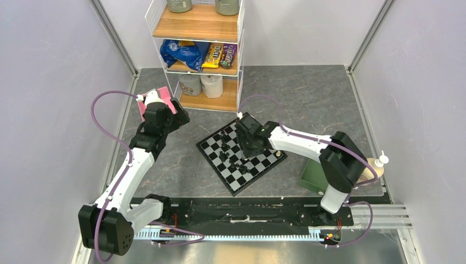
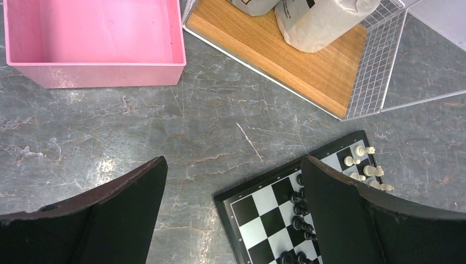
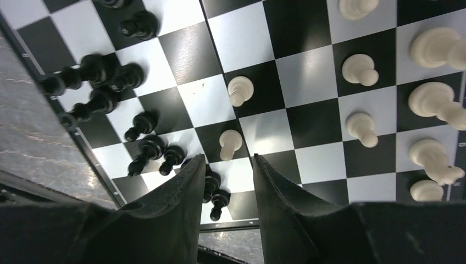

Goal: Set up the chess pieces on the board

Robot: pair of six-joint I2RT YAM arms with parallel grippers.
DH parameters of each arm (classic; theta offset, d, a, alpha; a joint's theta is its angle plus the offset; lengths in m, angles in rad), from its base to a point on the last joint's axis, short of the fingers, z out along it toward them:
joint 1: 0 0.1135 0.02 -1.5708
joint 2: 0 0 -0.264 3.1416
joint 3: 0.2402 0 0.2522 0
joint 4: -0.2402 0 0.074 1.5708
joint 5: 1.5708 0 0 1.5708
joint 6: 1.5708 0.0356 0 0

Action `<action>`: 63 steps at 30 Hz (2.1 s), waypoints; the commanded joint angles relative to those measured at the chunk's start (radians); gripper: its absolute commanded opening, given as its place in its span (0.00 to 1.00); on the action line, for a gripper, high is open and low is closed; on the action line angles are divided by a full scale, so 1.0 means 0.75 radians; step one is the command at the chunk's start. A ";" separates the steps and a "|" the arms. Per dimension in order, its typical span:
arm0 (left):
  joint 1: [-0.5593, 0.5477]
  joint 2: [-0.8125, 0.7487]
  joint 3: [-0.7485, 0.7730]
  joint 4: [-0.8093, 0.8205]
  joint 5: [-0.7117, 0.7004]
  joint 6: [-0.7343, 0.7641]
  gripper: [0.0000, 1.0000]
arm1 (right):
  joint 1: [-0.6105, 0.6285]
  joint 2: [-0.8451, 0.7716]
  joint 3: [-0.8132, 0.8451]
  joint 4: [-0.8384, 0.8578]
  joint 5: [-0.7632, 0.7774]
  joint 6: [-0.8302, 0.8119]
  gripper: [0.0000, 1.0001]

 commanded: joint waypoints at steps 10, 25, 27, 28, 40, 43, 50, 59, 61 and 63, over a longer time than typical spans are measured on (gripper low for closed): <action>0.009 -0.022 -0.014 0.027 -0.040 -0.001 0.98 | 0.010 0.109 0.104 0.007 0.051 0.000 0.34; 0.010 -0.019 -0.014 0.028 -0.024 -0.002 0.98 | 0.010 0.128 0.110 -0.013 0.002 -0.015 0.33; 0.010 -0.020 -0.014 0.025 -0.024 -0.002 0.99 | 0.011 0.129 0.113 -0.020 0.001 -0.021 0.31; 0.010 -0.022 -0.014 0.025 -0.026 -0.002 0.99 | 0.010 0.128 0.111 -0.020 0.003 -0.023 0.31; 0.011 -0.023 -0.008 0.025 -0.027 -0.002 0.98 | 0.009 0.098 0.116 -0.040 0.026 -0.037 0.17; 0.011 -0.020 -0.002 0.022 -0.028 0.002 0.99 | 0.008 0.029 0.081 -0.051 0.090 -0.031 0.15; 0.011 -0.019 0.006 0.025 -0.025 0.002 0.99 | -0.057 -0.153 -0.082 -0.074 0.142 0.003 0.15; 0.011 -0.015 0.013 0.032 -0.005 -0.002 0.99 | -0.174 -0.185 -0.197 -0.042 0.122 -0.002 0.15; 0.010 -0.016 0.010 0.031 -0.005 -0.002 0.98 | -0.195 -0.171 -0.186 -0.030 0.124 -0.011 0.15; 0.010 -0.015 0.007 0.031 -0.007 -0.002 0.99 | -0.206 -0.156 -0.171 -0.018 0.126 -0.029 0.15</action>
